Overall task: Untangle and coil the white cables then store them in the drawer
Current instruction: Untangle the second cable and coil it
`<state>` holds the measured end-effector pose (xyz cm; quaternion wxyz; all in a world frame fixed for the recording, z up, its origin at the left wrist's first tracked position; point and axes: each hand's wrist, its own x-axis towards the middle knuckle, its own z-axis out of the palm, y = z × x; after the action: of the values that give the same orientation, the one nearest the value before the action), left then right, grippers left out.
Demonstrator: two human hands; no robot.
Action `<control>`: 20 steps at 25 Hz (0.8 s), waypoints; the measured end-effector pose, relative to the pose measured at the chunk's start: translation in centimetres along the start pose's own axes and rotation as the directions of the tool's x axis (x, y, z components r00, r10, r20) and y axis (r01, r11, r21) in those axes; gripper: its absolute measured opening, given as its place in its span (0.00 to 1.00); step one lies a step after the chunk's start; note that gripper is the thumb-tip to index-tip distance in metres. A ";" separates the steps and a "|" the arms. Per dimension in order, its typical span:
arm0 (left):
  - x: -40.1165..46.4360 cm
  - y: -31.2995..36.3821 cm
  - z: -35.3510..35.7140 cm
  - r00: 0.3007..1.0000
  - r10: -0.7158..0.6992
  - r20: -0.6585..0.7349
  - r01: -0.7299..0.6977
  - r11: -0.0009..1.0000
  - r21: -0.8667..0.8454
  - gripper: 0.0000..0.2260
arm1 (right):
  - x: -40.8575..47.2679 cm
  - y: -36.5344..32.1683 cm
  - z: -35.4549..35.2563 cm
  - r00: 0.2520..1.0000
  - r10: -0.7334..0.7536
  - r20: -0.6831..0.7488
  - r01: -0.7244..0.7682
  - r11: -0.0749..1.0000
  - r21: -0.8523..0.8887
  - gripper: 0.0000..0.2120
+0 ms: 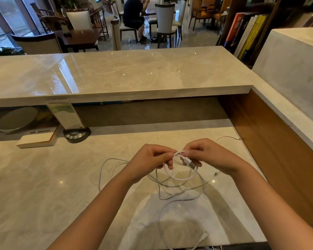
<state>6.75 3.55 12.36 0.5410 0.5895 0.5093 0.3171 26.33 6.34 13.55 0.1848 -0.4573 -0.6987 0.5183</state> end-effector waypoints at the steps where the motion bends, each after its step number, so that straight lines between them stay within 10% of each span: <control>1: 0.0 0.0 0.2 1.000 0.015 -0.019 -0.015 1.000 -0.024 0.09 | -0.2 0.1 0.1 1.000 0.006 0.014 -0.008 0.987 0.162 0.09; 3: 0.0 -0.1 0.8 0.996 0.010 -0.088 -0.017 0.996 -0.086 0.11 | -0.5 0.5 0.8 0.999 -0.023 -0.032 0.032 0.945 0.324 0.07; 11: 0.1 -0.2 1.5 0.990 -0.078 -0.121 0.042 0.961 -0.274 0.11 | 0.2 0.7 3.2 0.837 -0.136 -0.530 0.199 0.978 0.062 0.04; 20: -0.4 -0.6 0.5 0.983 -0.152 0.101 0.182 0.870 -0.458 0.11 | 0.9 1.4 2.8 0.865 -0.138 -0.482 0.226 0.966 0.129 0.06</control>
<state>6.91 2.93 11.79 0.7073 0.4057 0.4503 0.3637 24.49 5.58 11.03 0.4372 -0.4822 -0.6232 0.4335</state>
